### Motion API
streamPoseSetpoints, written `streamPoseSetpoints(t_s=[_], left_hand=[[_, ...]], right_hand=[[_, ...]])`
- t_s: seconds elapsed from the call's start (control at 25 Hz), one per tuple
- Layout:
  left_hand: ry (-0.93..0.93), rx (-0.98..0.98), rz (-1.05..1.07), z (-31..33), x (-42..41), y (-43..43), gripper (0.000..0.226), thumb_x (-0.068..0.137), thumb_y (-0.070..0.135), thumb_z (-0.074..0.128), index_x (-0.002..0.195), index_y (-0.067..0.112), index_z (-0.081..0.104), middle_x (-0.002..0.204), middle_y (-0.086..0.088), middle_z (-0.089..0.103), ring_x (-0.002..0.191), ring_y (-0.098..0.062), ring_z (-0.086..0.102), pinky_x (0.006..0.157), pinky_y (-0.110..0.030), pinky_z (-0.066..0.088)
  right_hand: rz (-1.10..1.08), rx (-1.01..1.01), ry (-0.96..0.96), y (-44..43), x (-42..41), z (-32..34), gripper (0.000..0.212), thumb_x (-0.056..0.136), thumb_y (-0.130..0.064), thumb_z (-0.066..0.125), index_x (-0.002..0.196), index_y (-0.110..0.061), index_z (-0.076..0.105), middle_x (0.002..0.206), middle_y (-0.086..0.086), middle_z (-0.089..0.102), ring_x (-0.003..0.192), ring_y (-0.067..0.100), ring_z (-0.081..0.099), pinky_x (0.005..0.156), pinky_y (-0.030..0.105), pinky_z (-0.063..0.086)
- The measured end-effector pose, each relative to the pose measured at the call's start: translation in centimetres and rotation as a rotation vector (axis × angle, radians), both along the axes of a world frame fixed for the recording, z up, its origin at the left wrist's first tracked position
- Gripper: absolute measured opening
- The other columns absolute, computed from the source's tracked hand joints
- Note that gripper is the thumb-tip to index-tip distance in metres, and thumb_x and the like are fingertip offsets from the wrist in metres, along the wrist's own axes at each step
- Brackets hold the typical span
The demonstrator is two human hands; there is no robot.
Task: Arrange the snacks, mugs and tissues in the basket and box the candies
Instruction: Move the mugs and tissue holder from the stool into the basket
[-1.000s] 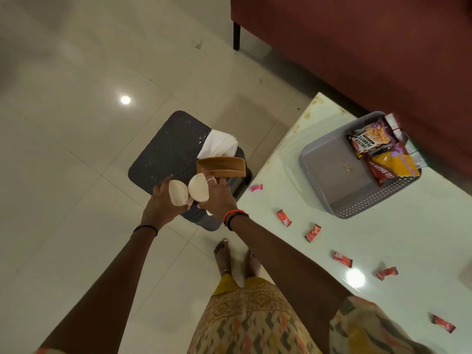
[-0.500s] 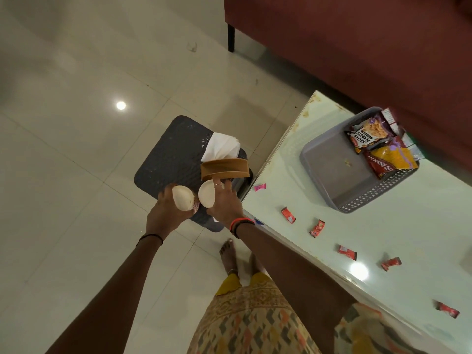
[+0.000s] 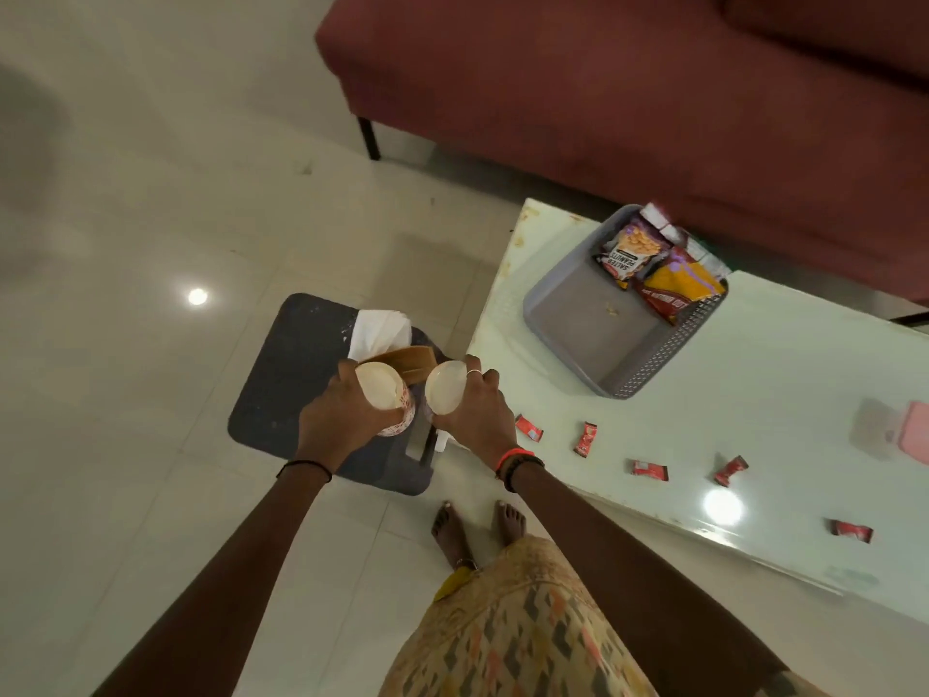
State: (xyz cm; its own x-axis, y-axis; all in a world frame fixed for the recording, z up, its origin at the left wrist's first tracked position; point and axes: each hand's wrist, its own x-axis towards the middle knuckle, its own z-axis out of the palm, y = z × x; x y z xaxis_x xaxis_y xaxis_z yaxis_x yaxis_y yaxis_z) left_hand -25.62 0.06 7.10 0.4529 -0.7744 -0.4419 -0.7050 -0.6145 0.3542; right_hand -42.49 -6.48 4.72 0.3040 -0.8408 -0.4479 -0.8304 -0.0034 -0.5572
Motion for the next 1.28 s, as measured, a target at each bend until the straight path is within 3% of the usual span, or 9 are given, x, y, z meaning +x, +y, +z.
streamPoseSetpoints(t_s=[0.32, 0.64, 1.28], left_hand=[[0.046, -0.11, -0.19, 2.5, -7.8, -12.3, 0.083, 0.06, 0.054, 0.077, 0.121, 0.015, 0.035, 0.118, -0.009, 0.06, 0.104, -0.033, 0.06, 0.08, -0.043, 0.05], [0.036, -0.176, -0.331, 0.2, -16.6, -24.8, 0.088, 0.06, 0.056, 0.076, 0.123, 0.011, 0.035, 0.119, -0.012, 0.059, 0.102, -0.037, 0.061, 0.08, -0.043, 0.052], [0.021, -0.108, -0.318, -11.8, -26.5, -34.3, 0.095, 0.064, 0.048, 0.076, 0.134, 0.006, 0.027, 0.128, -0.02, 0.051, 0.109, -0.038, 0.057, 0.08, -0.044, 0.051]], right_hand=[[-0.377, -0.047, -0.05, -8.5, -9.9, 2.1, 0.09, 0.064, -0.034, 0.083, 0.136, -0.017, 0.032, 0.121, 0.014, 0.047, 0.111, 0.038, 0.057, 0.084, 0.045, 0.055], [-0.632, -0.058, -0.094, -16.8, -18.8, 1.1, 0.091, 0.063, -0.029, 0.085, 0.137, -0.014, 0.033, 0.126, 0.017, 0.046, 0.114, 0.038, 0.054, 0.09, 0.044, 0.051], [-0.645, 0.021, -0.035, -21.3, -24.7, -6.8, 0.097, 0.068, -0.032, 0.082, 0.145, -0.014, 0.024, 0.132, 0.017, 0.044, 0.117, 0.039, 0.054, 0.09, 0.048, 0.053]])
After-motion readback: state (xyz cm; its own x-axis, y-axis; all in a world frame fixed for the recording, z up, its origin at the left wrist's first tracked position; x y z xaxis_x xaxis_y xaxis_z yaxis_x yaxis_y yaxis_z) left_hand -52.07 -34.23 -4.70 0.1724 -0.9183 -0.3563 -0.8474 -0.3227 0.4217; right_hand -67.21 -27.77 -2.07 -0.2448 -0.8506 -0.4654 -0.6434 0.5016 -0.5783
